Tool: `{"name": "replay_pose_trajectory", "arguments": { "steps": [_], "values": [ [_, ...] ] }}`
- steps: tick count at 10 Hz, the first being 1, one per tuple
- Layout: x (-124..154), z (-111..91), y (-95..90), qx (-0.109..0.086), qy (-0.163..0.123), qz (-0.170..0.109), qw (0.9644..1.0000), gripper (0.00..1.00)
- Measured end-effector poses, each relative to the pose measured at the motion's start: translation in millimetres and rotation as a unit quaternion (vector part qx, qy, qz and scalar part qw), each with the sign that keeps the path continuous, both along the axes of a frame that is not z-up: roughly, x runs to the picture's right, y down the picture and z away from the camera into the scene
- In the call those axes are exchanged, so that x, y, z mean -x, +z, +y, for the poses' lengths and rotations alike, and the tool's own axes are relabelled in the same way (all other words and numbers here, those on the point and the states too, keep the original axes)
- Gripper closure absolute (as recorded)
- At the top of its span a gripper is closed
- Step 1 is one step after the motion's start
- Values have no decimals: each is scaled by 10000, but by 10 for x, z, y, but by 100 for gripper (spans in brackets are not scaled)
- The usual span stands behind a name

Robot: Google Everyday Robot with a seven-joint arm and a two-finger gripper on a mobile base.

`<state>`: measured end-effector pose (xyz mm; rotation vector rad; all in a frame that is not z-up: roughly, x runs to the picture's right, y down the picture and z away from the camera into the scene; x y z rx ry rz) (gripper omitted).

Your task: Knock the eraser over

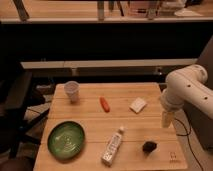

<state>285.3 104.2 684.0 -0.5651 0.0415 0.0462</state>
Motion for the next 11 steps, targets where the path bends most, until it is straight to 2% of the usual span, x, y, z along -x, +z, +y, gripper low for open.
{"name": "replay_pose_trajectory", "arguments": {
  "steps": [3,7,9,11],
  "values": [
    [0,0,0,0,0,0,10000,20],
    [128,297,-30,151,25,-76,9999,20],
    [143,285,-19,146,6,-91,9999,20],
    [136,328,-29,185,24,-122,9998,26]
  ]
}}
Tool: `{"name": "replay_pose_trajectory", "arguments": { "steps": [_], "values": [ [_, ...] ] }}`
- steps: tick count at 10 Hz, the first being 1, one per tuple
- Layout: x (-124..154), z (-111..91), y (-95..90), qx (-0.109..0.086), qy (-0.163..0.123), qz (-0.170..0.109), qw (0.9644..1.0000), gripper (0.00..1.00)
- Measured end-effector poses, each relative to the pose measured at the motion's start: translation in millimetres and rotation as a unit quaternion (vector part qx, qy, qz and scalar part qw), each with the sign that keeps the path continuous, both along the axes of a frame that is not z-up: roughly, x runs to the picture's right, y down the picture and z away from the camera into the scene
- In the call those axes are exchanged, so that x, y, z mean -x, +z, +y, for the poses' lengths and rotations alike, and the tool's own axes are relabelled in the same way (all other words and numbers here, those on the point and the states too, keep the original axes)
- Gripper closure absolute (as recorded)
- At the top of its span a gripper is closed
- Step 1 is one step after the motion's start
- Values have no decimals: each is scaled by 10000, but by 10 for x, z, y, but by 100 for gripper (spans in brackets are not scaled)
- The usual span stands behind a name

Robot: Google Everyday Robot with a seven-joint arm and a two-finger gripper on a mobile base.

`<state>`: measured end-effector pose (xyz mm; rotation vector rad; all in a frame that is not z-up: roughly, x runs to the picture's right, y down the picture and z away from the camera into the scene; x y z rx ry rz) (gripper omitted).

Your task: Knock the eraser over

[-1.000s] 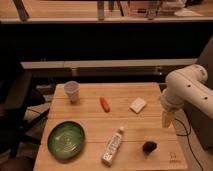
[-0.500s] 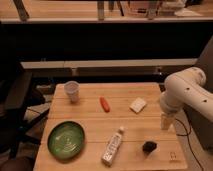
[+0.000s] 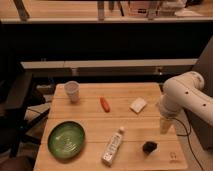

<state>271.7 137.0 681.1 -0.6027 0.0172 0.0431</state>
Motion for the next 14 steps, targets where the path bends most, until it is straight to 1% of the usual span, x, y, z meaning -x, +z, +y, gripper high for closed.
{"name": "replay_pose_trajectory", "arguments": {
  "steps": [2,3,4,5,10,12,13,14],
  "values": [
    [-12,52,-26,34,20,-8,10000,25],
    [-5,62,-22,44,19,-21,10000,21],
    [9,70,-20,56,21,-45,10000,21],
    [3,86,-31,65,24,-48,10000,27],
    [1,158,-76,113,60,-91,9999,77],
    [-13,216,-98,153,77,-108,9998,96],
    [-36,255,-101,177,101,-114,9997,99],
    [-81,383,-48,248,123,-127,9995,100]
  ]
}}
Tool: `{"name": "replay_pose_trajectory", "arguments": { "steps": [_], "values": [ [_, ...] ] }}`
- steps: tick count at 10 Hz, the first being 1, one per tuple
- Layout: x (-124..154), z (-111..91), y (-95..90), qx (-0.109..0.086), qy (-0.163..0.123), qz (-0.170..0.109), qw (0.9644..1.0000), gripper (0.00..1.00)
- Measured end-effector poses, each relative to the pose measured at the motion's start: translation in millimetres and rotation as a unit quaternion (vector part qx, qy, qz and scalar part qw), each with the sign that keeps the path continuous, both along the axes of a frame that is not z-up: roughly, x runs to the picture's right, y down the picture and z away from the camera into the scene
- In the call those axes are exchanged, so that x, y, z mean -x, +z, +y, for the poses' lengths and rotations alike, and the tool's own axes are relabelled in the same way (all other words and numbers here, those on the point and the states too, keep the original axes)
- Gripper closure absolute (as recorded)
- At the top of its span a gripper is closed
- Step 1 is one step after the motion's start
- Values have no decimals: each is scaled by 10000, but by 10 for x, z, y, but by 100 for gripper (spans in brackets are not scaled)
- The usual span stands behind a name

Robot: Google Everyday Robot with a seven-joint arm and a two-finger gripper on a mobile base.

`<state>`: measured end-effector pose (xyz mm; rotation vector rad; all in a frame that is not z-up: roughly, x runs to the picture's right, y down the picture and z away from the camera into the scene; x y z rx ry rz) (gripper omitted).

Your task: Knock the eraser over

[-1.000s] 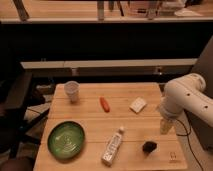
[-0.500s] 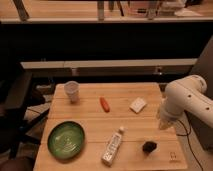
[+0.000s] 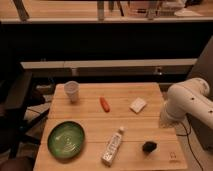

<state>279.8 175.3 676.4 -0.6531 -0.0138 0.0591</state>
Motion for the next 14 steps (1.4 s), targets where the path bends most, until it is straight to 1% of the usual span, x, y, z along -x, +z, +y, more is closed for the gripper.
{"name": "replay_pose_trajectory", "arguments": {
  "steps": [1,2,5,8,12,14],
  "values": [
    [-5,75,43,19,21,-30,10000,100],
    [-30,110,57,23,20,-23,10000,100],
    [-109,256,64,94,95,-22,9999,100],
    [-154,489,155,163,93,-25,9998,100],
    [-145,603,124,202,53,-12,9998,100],
    [-100,663,188,223,-19,-27,9997,100]
  ]
}}
